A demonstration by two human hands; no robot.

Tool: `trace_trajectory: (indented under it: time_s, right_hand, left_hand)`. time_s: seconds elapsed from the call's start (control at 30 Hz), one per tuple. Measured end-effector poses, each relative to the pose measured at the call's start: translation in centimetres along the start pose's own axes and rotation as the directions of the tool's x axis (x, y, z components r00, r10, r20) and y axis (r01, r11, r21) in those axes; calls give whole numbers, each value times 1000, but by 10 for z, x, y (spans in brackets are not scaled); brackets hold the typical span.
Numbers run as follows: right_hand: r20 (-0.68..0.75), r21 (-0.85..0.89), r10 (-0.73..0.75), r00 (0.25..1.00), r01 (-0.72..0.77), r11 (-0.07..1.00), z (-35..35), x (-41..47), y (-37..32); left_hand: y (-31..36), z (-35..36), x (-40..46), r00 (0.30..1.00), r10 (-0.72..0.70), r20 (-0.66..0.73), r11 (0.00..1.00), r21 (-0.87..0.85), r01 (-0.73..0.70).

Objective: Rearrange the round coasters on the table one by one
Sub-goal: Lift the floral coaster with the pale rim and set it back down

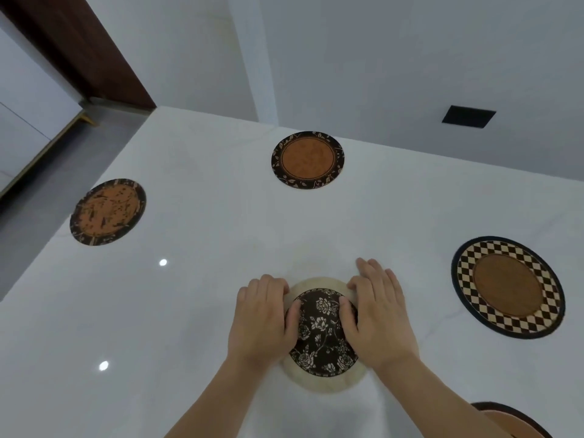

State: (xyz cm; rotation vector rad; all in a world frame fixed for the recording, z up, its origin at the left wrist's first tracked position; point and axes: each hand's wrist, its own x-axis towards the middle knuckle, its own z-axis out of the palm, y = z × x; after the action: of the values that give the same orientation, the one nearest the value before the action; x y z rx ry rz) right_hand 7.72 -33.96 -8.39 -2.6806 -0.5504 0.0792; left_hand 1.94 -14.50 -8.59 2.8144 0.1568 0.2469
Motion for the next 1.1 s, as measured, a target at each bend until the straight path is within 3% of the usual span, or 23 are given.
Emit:
trace_trajectory:
  time_s: [0.4,0.63,1.1]
  right_hand:
    - [-40,25,-22,999,23,999,1,2,-1]
    - [-140,26,-48,989,52,998,0,0,-3]
    - [-29,-28,-34,999,34,999,-4,0,-6]
  left_hand:
    - [-3,0,2,999,22,-24,999,-40,-23]
    - [-1,0,2,1000,-21,-7,998,-63,20]
    - [-2,3,1,999,-51,-10,997,-52,50]
